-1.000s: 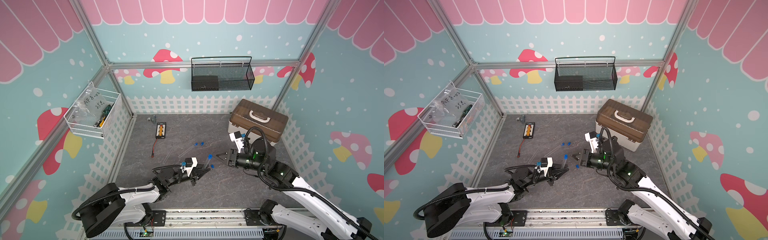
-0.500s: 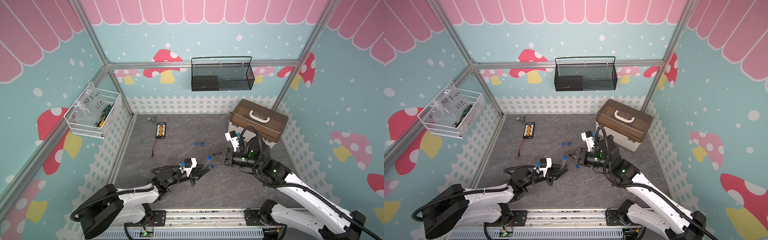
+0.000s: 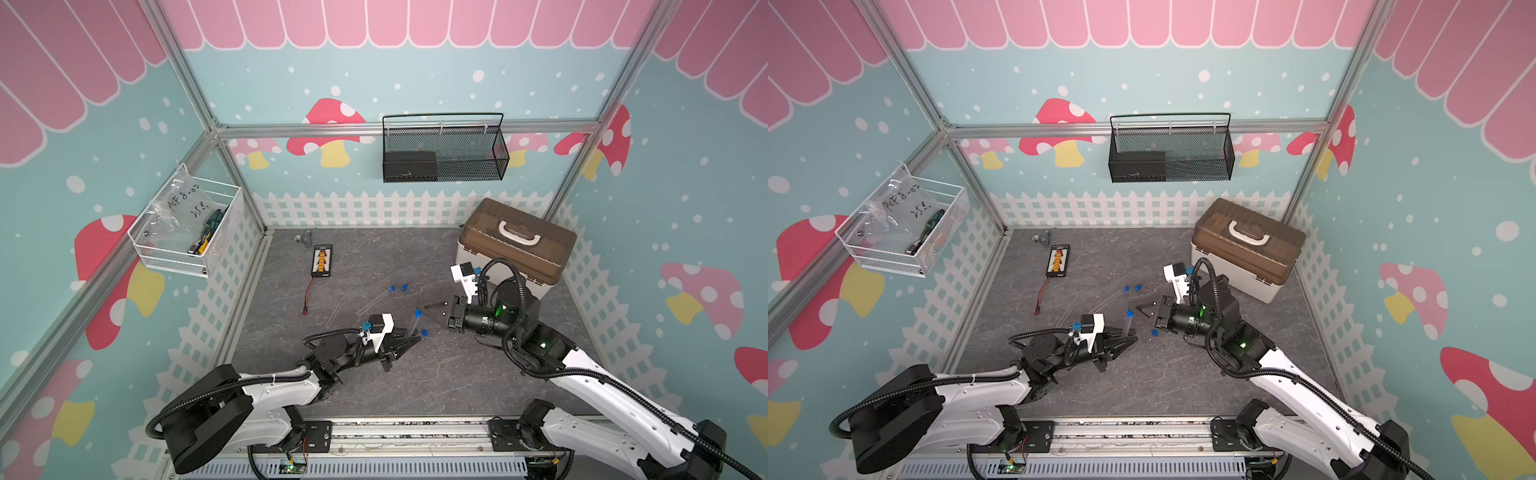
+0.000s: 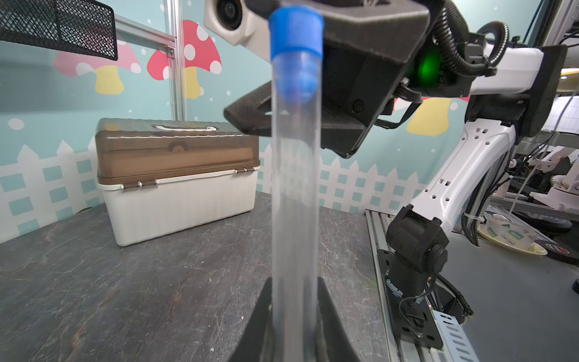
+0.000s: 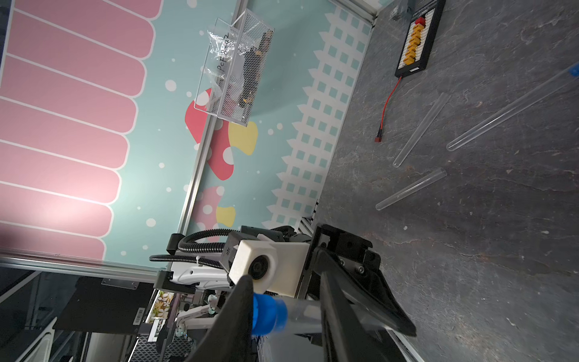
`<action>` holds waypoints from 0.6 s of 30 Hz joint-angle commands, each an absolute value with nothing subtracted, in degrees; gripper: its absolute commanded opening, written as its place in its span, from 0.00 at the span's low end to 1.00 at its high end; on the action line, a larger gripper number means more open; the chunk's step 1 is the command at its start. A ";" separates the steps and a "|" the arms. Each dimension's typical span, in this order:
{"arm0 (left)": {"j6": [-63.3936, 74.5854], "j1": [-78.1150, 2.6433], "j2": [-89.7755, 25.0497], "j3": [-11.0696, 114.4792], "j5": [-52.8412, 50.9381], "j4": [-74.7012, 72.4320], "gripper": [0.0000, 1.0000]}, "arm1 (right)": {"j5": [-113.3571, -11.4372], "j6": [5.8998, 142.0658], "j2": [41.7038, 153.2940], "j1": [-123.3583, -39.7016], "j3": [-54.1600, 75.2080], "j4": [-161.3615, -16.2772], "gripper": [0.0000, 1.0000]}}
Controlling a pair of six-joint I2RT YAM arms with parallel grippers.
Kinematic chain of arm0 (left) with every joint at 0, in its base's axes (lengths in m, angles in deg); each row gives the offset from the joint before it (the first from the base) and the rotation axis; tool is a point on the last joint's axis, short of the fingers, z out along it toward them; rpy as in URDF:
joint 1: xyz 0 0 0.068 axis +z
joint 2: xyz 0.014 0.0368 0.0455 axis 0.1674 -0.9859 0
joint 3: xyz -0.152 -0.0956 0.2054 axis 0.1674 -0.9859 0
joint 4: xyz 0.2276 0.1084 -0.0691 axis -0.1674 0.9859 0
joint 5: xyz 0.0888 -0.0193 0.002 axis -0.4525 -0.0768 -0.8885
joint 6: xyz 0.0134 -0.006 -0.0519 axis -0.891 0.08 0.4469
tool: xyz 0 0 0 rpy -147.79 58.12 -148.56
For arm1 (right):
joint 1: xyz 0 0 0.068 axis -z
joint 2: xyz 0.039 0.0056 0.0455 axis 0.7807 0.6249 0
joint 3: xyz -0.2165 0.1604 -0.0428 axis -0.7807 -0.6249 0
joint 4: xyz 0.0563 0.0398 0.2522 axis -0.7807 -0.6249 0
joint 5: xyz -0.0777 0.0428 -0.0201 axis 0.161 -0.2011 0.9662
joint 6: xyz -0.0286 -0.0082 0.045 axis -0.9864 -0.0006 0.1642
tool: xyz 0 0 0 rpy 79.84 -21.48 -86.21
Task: Insert stoppers into test tubes
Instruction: Insert the stopper into the test tube.
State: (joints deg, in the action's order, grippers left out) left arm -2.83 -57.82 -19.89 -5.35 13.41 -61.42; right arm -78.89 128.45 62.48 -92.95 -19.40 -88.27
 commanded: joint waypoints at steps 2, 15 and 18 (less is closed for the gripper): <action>-3.64 -57.80 -16.05 -2.59 10.82 -59.75 0.00 | -75.04 125.15 60.68 -93.25 -18.56 -96.98 0.37; -14.95 -54.40 -11.69 11.96 -8.52 2.38 0.00 | -51.02 113.80 53.74 -92.72 -13.41 -120.44 0.56; -17.73 -50.96 -13.10 16.38 -10.09 12.32 0.00 | -46.32 111.93 53.98 -92.68 -13.74 -128.24 0.55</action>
